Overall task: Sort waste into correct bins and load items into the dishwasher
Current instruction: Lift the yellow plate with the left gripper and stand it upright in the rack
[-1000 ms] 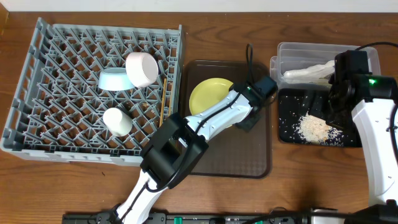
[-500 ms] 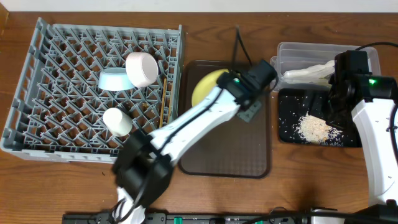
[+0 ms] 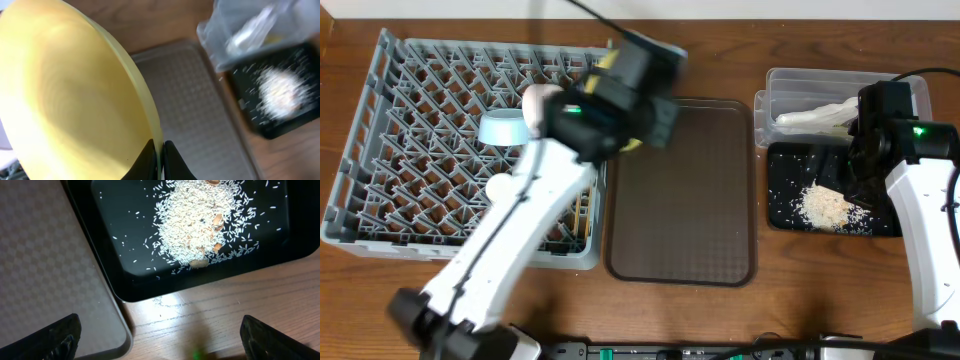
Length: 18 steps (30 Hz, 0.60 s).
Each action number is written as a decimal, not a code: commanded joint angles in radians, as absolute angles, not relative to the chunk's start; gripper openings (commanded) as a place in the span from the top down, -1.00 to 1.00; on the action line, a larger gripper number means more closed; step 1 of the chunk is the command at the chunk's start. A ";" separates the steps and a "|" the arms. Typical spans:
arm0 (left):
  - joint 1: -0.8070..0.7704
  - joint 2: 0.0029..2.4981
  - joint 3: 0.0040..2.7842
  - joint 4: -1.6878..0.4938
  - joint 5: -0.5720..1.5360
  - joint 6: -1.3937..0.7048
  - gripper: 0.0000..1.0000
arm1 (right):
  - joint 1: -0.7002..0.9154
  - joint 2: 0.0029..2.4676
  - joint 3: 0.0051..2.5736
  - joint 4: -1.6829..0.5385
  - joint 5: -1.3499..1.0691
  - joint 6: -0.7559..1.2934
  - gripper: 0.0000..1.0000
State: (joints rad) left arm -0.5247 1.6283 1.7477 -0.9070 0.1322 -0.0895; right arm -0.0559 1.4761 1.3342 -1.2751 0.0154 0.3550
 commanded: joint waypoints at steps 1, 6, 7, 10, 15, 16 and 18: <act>-0.392 1.592 1.768 -0.904 0.397 -0.148 0.85 | -0.059 1.459 1.354 -1.276 0.019 0.343 -0.98; -0.238 1.607 1.767 -0.904 0.673 -0.148 0.85 | -0.059 1.459 1.354 -1.276 0.019 0.343 -0.98; -0.216 1.610 1.767 -0.903 0.713 -0.148 0.85 | -0.059 1.459 1.354 -1.276 0.019 0.343 -0.98; -0.154 1.626 1.764 -0.897 0.812 -0.154 0.85 | -0.059 1.459 1.354 -1.276 0.019 0.343 -0.99; -0.088 1.661 1.763 -0.892 0.886 -0.159 0.85 | -0.059 1.459 1.354 -1.276 0.018 0.343 -0.98; -0.080 1.670 1.763 -0.889 0.908 -0.159 0.86 | -0.059 1.459 1.354 -1.276 0.018 0.343 -0.99; -0.065 1.691 1.762 -0.885 0.939 -0.161 0.85 | -0.059 1.459 1.354 -1.276 0.018 0.343 -0.99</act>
State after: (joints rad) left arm -0.0875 1.6543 1.7496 -0.8898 0.8204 -0.1566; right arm -0.0559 1.4761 1.3342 -1.2747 0.0151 0.3550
